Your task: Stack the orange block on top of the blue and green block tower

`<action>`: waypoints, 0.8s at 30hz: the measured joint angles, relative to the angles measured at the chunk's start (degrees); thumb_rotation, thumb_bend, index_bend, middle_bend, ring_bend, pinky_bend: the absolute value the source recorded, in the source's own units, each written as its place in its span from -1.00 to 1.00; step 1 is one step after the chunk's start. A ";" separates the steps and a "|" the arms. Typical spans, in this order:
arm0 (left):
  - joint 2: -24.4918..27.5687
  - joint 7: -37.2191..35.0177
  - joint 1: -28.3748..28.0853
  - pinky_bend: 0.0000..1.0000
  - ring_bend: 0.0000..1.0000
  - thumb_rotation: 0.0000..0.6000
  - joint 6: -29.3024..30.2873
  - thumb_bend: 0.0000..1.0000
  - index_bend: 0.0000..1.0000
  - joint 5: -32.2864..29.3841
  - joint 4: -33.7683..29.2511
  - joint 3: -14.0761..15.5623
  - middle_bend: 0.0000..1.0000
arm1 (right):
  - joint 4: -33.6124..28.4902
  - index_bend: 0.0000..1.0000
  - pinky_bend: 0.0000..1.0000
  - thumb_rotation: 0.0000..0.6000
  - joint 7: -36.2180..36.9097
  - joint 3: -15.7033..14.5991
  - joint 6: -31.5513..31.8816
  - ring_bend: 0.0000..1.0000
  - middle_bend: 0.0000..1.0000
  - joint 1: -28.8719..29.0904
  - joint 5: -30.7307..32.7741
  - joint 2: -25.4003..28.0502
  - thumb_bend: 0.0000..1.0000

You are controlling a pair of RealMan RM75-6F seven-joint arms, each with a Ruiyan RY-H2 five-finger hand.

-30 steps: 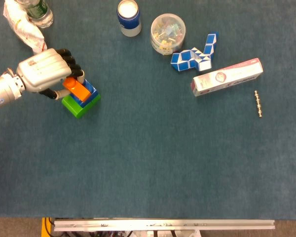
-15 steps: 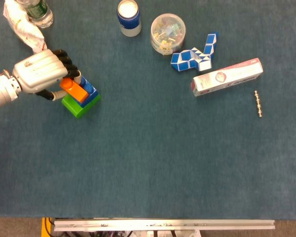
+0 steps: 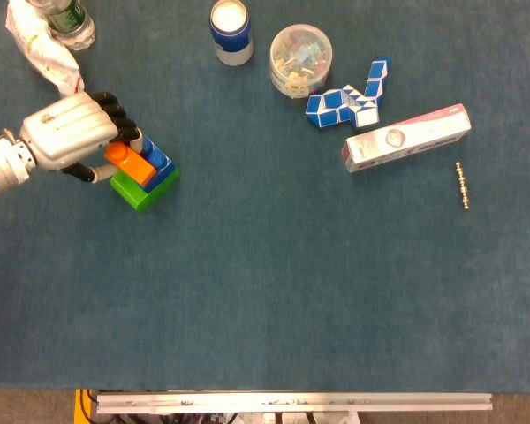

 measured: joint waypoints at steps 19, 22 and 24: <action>-1.03 -1.45 1.08 -0.49 -0.32 1.00 0.56 -0.27 0.06 -0.67 2.12 -0.19 -0.05 | 0.08 -0.32 -0.19 1.00 0.00 0.11 -0.28 -0.23 -0.24 0.11 0.23 -0.05 -0.49; -0.90 -1.49 1.26 -0.49 -0.32 1.00 1.01 -0.27 0.06 -0.70 2.18 -0.21 -0.05 | 0.09 -0.32 -0.19 1.00 -0.02 0.14 -0.31 -0.23 -0.24 0.18 0.14 -0.10 -0.49; -0.83 -1.47 1.42 -0.49 -0.32 1.00 1.37 -0.27 0.06 -0.68 2.15 -0.22 -0.05 | 0.10 -0.32 -0.19 1.00 -0.03 0.14 -0.30 -0.23 -0.24 0.20 0.07 -0.11 -0.49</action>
